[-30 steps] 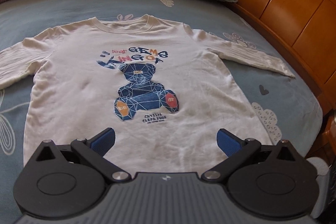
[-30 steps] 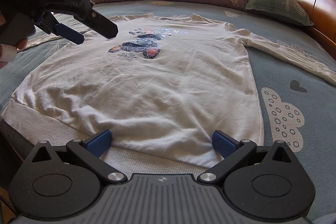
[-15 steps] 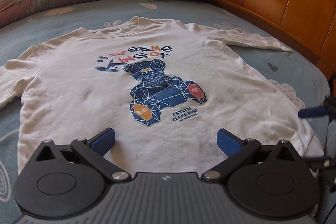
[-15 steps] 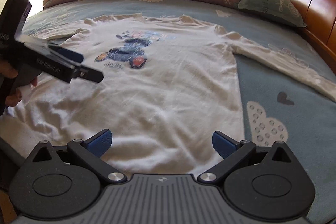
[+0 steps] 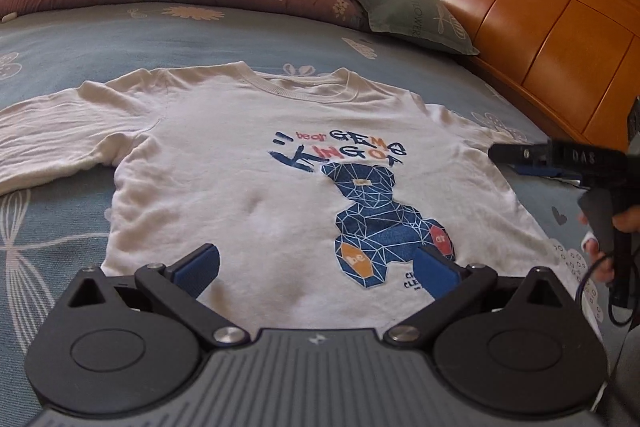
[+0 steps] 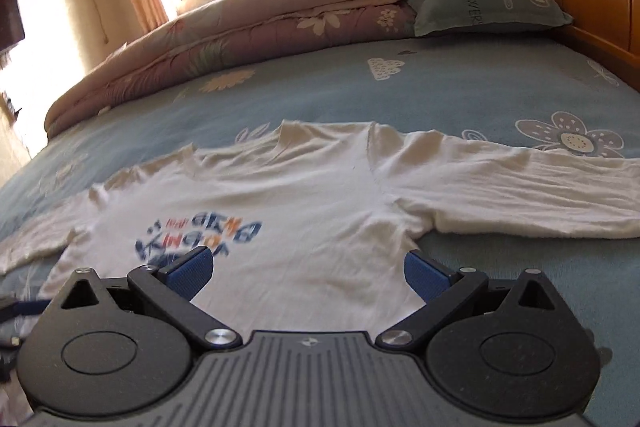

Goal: Fold clothes

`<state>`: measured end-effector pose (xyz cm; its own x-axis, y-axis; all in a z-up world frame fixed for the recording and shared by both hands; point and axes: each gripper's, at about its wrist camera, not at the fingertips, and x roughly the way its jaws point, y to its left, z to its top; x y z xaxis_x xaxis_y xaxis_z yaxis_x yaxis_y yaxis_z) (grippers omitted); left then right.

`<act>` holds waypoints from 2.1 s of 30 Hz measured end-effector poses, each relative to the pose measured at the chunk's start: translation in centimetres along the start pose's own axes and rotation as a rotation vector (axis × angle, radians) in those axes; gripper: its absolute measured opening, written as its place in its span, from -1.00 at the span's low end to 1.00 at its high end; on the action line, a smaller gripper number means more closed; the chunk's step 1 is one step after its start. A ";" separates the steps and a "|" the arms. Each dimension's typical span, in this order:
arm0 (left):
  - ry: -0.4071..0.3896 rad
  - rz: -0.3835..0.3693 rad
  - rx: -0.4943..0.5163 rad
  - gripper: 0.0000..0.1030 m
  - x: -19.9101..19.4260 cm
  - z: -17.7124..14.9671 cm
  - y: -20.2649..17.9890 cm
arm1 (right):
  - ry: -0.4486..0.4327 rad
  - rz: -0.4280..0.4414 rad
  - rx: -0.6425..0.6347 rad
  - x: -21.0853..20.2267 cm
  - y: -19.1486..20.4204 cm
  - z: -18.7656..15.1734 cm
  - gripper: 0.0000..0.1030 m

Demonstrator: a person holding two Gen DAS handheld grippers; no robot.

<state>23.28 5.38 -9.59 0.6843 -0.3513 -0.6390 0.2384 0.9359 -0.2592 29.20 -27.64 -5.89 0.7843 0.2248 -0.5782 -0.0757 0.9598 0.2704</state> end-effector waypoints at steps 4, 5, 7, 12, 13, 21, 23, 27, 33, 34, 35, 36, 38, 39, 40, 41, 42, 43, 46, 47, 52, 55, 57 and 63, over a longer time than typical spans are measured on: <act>0.005 0.022 0.020 0.99 0.5 -0.2 -0.1 | -0.035 0.059 0.148 2.6 -3.1 2.4 1.00; 0.005 0.024 0.024 0.99 0.5 -0.2 -0.1 | -0.034 0.079 0.172 3.4 -3.5 2.9 1.00; 0.005 0.024 0.032 0.99 0.6 -0.3 -0.2 | -0.021 0.114 0.205 5.1 -4.3 3.8 1.00; 0.005 0.028 0.055 0.99 0.8 -0.3 -0.2 | 0.070 0.090 0.145 8.6 -5.8 4.0 1.00; 0.005 0.028 0.057 0.99 0.8 -0.4 -0.2 | 0.062 0.050 0.118 8.6 -6.0 4.3 1.00; 0.004 0.033 0.061 0.99 0.9 -0.4 -0.3 | 0.041 0.085 0.145 5.7 -5.4 5.0 1.00; 0.005 0.035 0.064 0.99 0.9 -0.4 -0.3 | 0.063 0.157 0.113 5.6 -3.9 4.6 1.00; 0.005 0.034 0.063 0.99 0.9 -0.3 -0.3 | 0.136 0.186 0.075 6.4 -2.7 3.4 1.00; 0.008 0.033 0.029 0.99 0.5 0.0 0.1 | 0.158 0.078 0.016 4.3 -1.6 2.3 1.00; 0.008 0.028 0.015 0.99 0.4 0.1 0.2 | 0.160 0.063 -0.003 3.7 -1.1 2.2 1.00; 0.006 0.021 0.002 0.99 0.2 0.1 0.3 | 0.169 0.074 -0.030 3.0 -0.3 1.9 1.00; 0.004 0.015 -0.010 0.99 0.1 0.2 0.4 | 0.179 0.087 -0.058 2.2 0.4 1.6 1.00; -0.002 0.010 -0.028 0.99 -0.1 0.3 0.6 | 0.200 0.097 -0.114 1.1 2.0 0.6 1.00; -0.005 0.017 -0.027 0.99 -0.2 0.3 0.6 | 0.221 0.092 -0.136 0.7 2.7 -0.1 1.00; -0.007 0.025 -0.025 0.99 -0.2 0.4 0.6 | 0.239 0.070 -0.167 0.4 3.3 -1.0 1.00; -0.009 0.034 -0.022 0.99 -0.2 0.3 0.5 | 0.257 0.047 -0.199 0.1 3.9 -1.9 1.00; -0.010 0.044 -0.019 0.99 -0.2 0.3 0.5 | 0.275 0.023 -0.231 -0.2 4.5 -2.8 1.00; -0.010 0.045 -0.018 0.99 -0.3 0.3 0.5 | 0.292 -0.001 -0.263 -0.5 5.0 -3.8 1.00; -0.011 0.043 -0.019 0.99 -0.4 0.2 0.3 | 0.301 -0.016 -0.333 -1.9 6.4 -6.4 1.00; -0.010 0.042 -0.016 0.99 -0.3 0.2 0.2 | 0.303 -0.019 -0.352 -2.4 6.8 -7.2 1.00; 0.007 0.049 0.008 0.99 0.0 -0.2 -0.4 | 0.260 -0.078 -0.260 -2.6 5.9 -9.5 1.00; -0.001 0.047 0.017 0.99 -0.3 -0.3 -0.6 | 0.235 -0.102 -0.247 -2.7 6.0 -9.8 1.00; -0.009 0.041 0.019 0.99 -0.5 -0.2 -0.8 | 0.231 -0.112 -0.247 -2.8 6.2 -9.8 1.00; -0.008 0.042 0.021 0.99 -0.6 -0.3 -0.9 | 0.268 -0.156 -0.230 -4.1 7.0 -9.1 1.00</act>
<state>22.43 4.72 -9.19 0.6994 -0.3114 -0.6433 0.2235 0.9502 -0.2170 19.89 -20.35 -8.60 0.6112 0.0797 -0.7875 -0.1284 0.9917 0.0008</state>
